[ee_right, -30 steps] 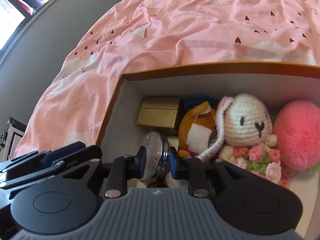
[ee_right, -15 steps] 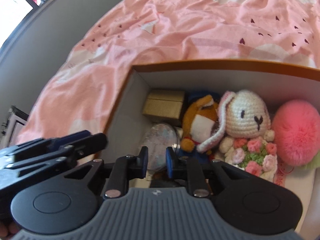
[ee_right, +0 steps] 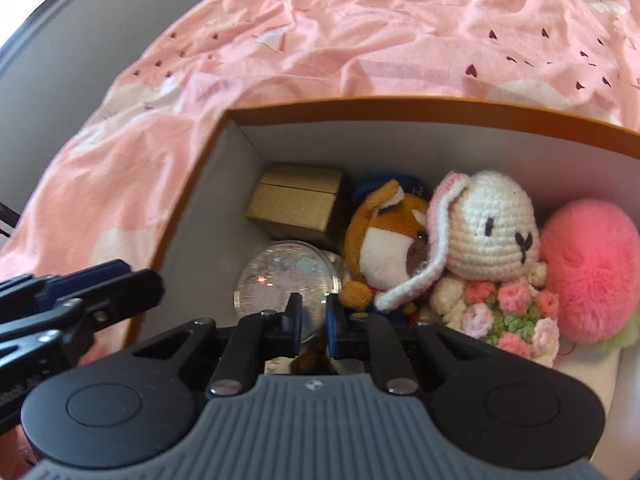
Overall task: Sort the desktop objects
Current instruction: 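Release the pom-pom with the left gripper while the right lowers the mirror into the shoebox, then open the right gripper and withdraw both grippers toward items beside the shoebox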
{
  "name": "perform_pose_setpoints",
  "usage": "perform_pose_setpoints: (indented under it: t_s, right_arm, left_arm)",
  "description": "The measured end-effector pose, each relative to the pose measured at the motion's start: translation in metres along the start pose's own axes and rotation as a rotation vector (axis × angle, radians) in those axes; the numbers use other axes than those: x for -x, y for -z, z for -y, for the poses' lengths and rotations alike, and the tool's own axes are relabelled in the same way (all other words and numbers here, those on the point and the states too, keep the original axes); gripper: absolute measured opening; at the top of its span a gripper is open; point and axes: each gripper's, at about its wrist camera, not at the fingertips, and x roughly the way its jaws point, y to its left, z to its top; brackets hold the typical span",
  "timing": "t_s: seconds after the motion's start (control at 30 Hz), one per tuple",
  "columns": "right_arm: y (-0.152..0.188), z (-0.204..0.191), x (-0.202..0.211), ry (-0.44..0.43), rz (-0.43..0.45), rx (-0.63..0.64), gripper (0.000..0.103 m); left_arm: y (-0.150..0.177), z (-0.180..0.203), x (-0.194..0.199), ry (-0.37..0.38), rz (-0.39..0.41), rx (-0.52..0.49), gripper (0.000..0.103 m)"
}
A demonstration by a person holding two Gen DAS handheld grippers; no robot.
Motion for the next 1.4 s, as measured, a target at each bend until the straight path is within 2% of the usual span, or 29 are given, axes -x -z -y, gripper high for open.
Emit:
perform_pose_setpoints:
  t_s: [0.27,0.47,0.63,0.77,0.9,1.03,1.2,1.33,1.4]
  right_arm:
    - [0.01,0.0,0.057,-0.022,0.125,0.027,0.014]
    - [0.032,0.01,0.1,-0.035,0.196,0.027,0.017]
    - [0.06,0.014,0.134,-0.042,0.257,0.077,0.017]
    - [0.083,0.018,0.158,-0.041,0.294,0.094,0.021]
    - [0.111,0.019,0.179,-0.027,0.328,0.09,0.024]
    - [0.14,0.015,0.191,-0.041,0.318,0.108,0.027]
    - [0.173,0.017,0.186,-0.029,0.231,0.12,0.027]
    - [0.194,0.027,0.171,0.017,0.152,0.091,0.027]
    - [0.203,0.033,0.162,0.044,0.112,0.074,0.031]
  left_arm:
    - [0.005,0.013,0.02,0.007,0.028,-0.024,0.033]
    - [0.014,0.028,0.042,0.024,0.066,-0.048,0.033]
    - [0.026,0.046,0.068,0.059,0.121,-0.096,0.033]
    - [0.041,0.059,0.086,0.117,0.143,-0.143,0.033]
    - [0.058,0.071,0.096,0.173,0.117,-0.206,0.033]
    - [0.072,0.07,0.096,0.153,0.062,-0.202,0.033]
    - [0.097,0.061,0.087,0.113,-0.055,-0.216,0.035]
    - [0.124,0.058,0.078,0.07,-0.152,-0.264,0.035]
    - [0.136,0.061,0.076,0.057,-0.19,-0.308,0.04]
